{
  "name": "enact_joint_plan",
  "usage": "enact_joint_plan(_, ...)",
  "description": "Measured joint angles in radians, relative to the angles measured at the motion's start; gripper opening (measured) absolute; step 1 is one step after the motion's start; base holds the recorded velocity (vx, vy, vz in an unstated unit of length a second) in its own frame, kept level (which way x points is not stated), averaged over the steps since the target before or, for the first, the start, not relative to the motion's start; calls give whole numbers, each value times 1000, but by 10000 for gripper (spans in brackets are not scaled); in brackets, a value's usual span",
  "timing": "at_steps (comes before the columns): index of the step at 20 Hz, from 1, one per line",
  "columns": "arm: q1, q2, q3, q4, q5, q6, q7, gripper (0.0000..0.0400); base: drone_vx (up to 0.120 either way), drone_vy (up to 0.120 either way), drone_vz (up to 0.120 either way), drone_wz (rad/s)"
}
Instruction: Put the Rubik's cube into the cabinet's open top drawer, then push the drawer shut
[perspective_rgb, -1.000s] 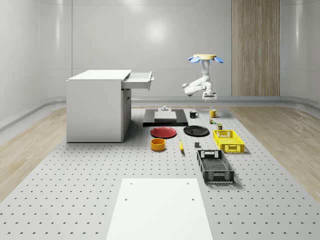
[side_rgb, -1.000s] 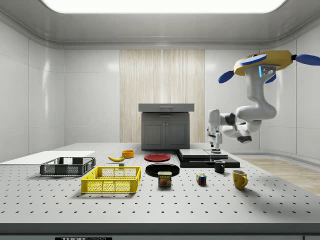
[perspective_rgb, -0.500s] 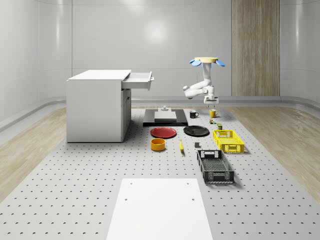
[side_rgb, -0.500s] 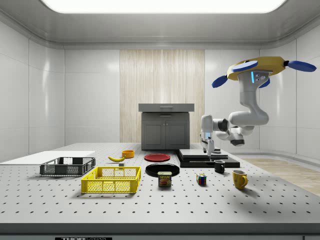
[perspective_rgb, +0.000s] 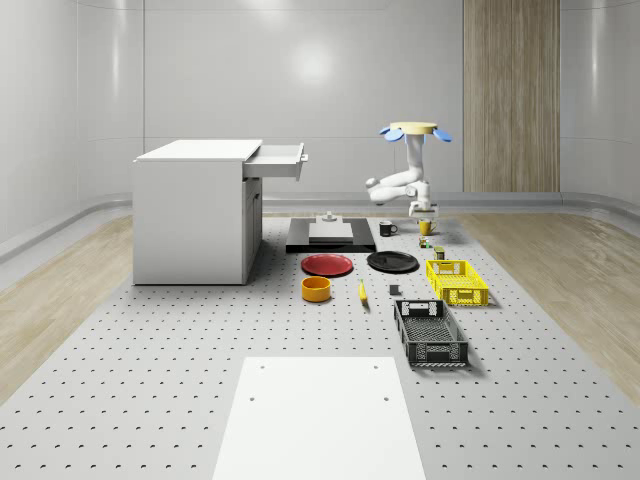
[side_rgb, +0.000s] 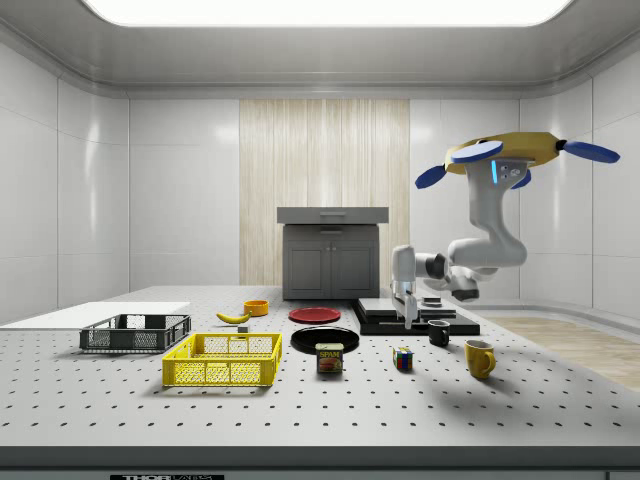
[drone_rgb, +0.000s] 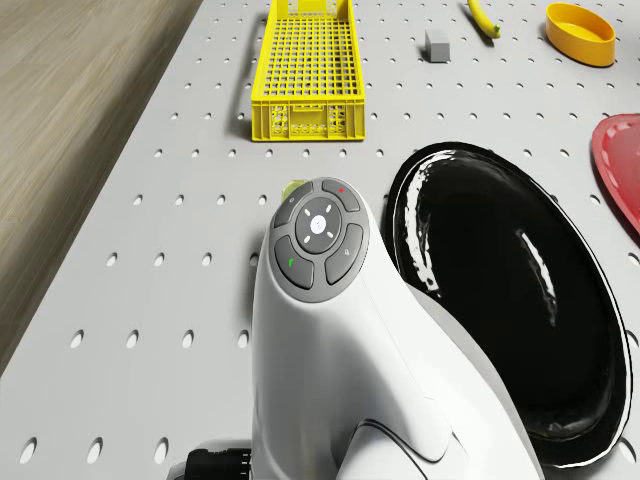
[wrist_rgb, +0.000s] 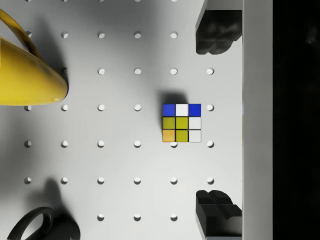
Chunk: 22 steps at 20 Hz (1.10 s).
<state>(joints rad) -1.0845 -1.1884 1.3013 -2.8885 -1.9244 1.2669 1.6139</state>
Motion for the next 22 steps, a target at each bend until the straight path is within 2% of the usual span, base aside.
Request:
enact_joint_plan(4,-6,-19,6,1,10,17,6,400,0,0,-120,0)
enact_joint_plan(7,-10,-33,9,2,17,30,10,400,107,0,-120,0)
enact_joint_plan(15,-21,-67,19,5,34,62,20,400,0,-15,-115,0)
enact_joint_plan(22,-25,-102,-5,10,19,103,22,400,0,0,0,0)
